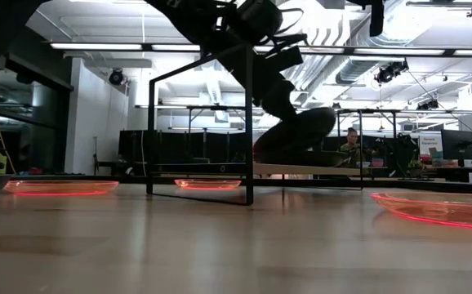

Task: Place and stack plates onto a shelf
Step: Stack the top black plate on top of the black plate on the shelf, then put the left orange plate on the shelf

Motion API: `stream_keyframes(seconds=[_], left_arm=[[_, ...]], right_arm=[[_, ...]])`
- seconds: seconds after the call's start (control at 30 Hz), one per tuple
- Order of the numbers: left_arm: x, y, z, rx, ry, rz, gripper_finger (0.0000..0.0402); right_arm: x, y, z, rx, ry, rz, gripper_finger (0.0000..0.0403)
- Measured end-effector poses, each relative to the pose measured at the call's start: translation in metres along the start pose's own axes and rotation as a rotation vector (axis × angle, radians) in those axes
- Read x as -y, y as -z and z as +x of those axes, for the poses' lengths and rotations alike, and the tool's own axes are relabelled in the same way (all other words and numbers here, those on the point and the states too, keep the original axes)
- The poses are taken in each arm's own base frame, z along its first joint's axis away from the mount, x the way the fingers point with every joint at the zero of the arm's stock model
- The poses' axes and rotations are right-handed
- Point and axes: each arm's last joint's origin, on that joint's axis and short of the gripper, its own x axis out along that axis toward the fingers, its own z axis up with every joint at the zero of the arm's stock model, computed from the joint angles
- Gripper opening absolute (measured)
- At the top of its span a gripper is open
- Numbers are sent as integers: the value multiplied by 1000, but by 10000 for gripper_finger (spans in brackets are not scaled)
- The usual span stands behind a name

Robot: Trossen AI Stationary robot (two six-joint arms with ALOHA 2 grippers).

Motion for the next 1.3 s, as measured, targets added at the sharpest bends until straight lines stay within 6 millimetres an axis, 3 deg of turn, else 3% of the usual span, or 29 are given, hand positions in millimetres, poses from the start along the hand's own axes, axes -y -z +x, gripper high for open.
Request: stream_keyframes(seconds=[0.27, 0.63, 0.83, 0.9, 1.1, 1.3], left_arm=[[0, 0, 0, 0, 0, -13, 49], [0, 0, -3, -42, 22, -125, 137], [-10, -19, -19, -97, 90, -146, 166], [-17, -26, -32, -108, 130, -169, 169], [-51, -46, -96, 119, 240, -363, 170], [-71, -29, -172, 386, 205, -502, 170]], right_arm=[[0, 0, 0, 0, -1, 0, 0], [0, 0, 0, 1, -1, 1, 0], [0, 0, 0, 3, 1, 0, 0], [0, 0, 0, 5, 2, -1, 0], [-1, -2, 0, 25, -9, 9, 0], [-1, -3, 0, 27, -10, 14, 0]])
